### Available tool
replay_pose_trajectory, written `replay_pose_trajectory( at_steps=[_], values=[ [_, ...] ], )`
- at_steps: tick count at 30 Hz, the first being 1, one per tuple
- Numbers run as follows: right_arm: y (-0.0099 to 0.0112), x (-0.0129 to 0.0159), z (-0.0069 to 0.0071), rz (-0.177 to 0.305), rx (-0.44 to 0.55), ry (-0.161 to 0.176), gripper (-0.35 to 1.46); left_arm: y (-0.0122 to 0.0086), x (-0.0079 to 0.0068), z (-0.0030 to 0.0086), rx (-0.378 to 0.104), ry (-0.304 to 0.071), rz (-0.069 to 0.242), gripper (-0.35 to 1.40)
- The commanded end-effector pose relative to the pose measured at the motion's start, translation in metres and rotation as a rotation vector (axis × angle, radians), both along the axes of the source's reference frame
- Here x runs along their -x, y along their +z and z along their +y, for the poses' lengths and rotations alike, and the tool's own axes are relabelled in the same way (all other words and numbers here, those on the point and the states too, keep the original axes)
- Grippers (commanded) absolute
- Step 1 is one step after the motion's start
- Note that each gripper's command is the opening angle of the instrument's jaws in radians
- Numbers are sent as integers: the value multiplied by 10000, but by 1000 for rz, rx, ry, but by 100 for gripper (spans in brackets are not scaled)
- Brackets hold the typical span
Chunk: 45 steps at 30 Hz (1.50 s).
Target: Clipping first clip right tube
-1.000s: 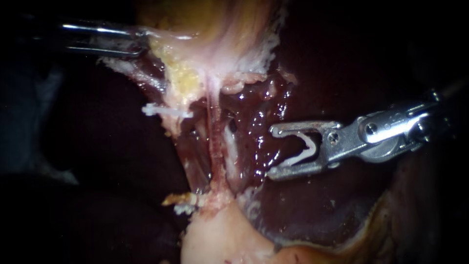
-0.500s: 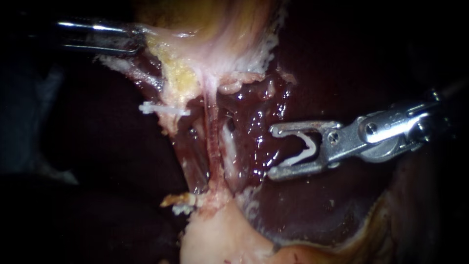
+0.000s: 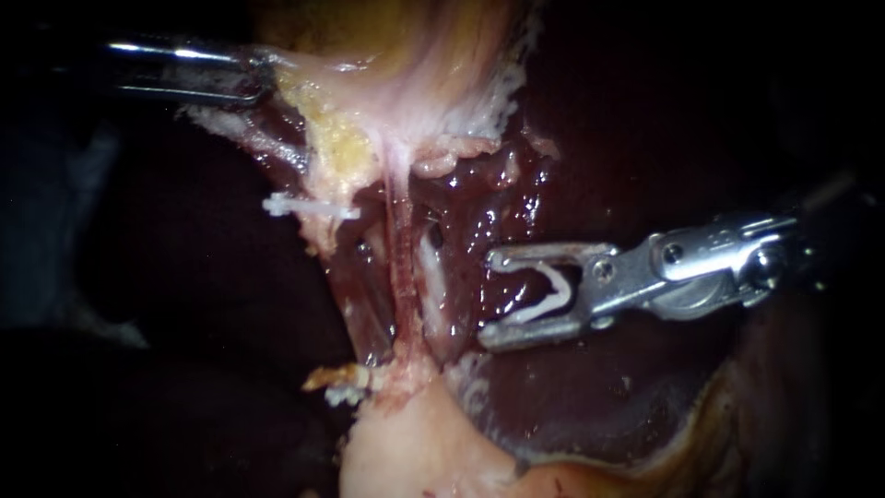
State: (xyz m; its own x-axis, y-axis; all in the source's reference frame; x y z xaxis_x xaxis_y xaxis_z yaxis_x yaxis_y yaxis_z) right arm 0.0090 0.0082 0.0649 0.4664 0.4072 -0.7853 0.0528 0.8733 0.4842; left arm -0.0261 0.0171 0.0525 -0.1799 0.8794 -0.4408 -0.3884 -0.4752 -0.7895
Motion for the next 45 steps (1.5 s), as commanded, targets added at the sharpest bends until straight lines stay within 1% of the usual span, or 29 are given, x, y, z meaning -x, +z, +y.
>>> replay_pose_trajectory(
  at_steps=[1,2,5,8,11,18,21,26,33,39,45],
  values=[
    [3,-3,-2,9,-15,-8,50,1,0,0,0,0,0,-35],
    [7,-6,-3,18,-37,-13,50,1,0,0,0,0,0,-35],
    [16,-16,-8,31,-63,-5,50,1,1,0,0,0,1,-35],
    [24,-29,-11,54,-98,8,50,1,1,-1,1,-1,1,-35],
    [30,-40,-13,66,-118,5,50,1,2,-1,1,-1,1,-35],
    [47,-68,-18,107,-187,32,50,1,3,-2,1,-2,2,-35],
    [50,-78,-20,129,-214,37,50,1,3,-2,1,-2,2,-35],
    [52,-90,-20,171,-263,55,50,1,4,-2,1,-3,2,-35],
    [52,-96,-20,201,-302,66,49,1,4,-2,1,-3,2,-35],
    [50,-96,-22,226,-319,53,49,1,4,-2,1,-3,2,-35],
    [36,-97,-34,239,-357,48,49,1,4,-2,1,-3,2,-35]
  ],
)
